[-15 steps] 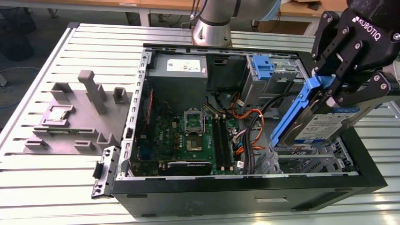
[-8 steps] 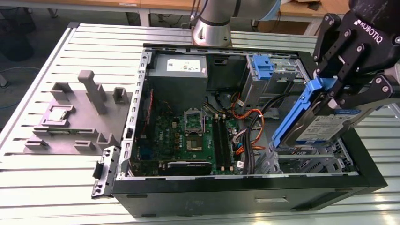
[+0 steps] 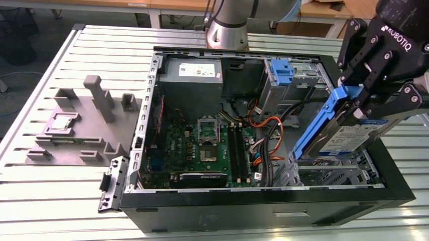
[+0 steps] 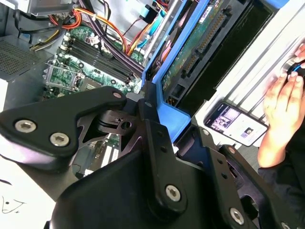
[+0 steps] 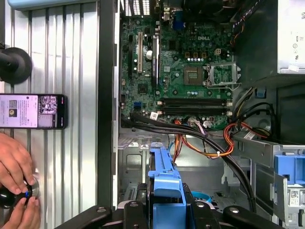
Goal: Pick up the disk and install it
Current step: 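Insert the disk into the insertion slot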
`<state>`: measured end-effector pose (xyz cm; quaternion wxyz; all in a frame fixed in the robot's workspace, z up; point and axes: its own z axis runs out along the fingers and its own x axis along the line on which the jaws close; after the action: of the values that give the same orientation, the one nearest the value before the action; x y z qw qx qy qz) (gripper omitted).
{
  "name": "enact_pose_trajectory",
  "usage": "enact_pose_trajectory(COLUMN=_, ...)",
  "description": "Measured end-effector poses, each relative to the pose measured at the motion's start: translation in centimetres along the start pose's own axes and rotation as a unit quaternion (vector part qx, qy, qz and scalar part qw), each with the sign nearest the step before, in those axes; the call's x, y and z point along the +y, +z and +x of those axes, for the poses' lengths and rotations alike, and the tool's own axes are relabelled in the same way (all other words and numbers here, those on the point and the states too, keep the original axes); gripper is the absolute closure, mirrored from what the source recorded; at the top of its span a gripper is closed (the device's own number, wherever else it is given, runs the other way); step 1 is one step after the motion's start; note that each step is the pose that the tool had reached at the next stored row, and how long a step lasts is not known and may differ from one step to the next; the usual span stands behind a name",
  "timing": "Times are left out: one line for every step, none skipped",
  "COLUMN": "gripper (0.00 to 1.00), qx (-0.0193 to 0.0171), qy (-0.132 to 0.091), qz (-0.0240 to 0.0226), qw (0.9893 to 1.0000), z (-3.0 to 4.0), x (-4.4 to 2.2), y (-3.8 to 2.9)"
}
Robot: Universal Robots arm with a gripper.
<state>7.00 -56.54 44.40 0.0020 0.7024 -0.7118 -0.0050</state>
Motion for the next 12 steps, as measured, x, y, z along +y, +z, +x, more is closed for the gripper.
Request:
enact_pose_trajectory(gripper=0.64, qx=0.0, qy=0.0, qz=0.0, qw=1.0, z=0.0, x=-0.03, y=0.06)
enact_pose_trajectory(gripper=0.64, qx=-0.0001, qy=0.0, qz=0.0, qw=1.0, z=0.0, x=-0.05, y=0.12)
enact_pose_trajectory(gripper=0.64, qx=0.0, qy=0.0, qz=0.0, qw=1.0, z=0.01, x=-0.07, y=0.18)
enact_pose_trajectory(gripper=0.64, qx=0.0, qy=0.0, qz=0.0, qw=1.0, z=0.02, x=-0.08, y=0.25)
enact_pose_trajectory(gripper=0.64, qx=-0.0001, qy=0.0, qz=0.0, qw=1.0, z=0.03, x=-0.11, y=0.3)
enact_pose_trajectory(gripper=0.64, qx=0.0, qy=0.0, qz=0.0, qw=1.0, z=0.04, x=-0.13, y=0.36)
enact_pose_trajectory(gripper=0.64, qx=0.0, qy=0.0, qz=0.0, qw=1.0, z=0.05, x=-0.13, y=0.42)
enact_pose_trajectory(gripper=0.64, qx=0.0, qy=0.0, qz=0.0, qw=1.0, z=0.06, x=-0.15, y=0.48)
enact_pose_trajectory(gripper=0.64, qx=0.0, qy=0.0, qz=0.0, qw=1.0, z=0.06, x=-0.17, y=0.53)
enact_pose_trajectory(gripper=0.64, qx=0.0, qy=0.0, qz=0.0, qw=1.0, z=0.07, x=-0.18, y=0.58)
enact_pose_trajectory(gripper=0.64, qx=0.0, qy=0.0, qz=0.0, qw=1.0, z=0.08, x=-0.19, y=0.64)
enact_pose_trajectory(gripper=0.64, qx=-0.0001, qy=0.0, qz=0.0, qw=1.0, z=0.09, x=-0.19, y=0.7)
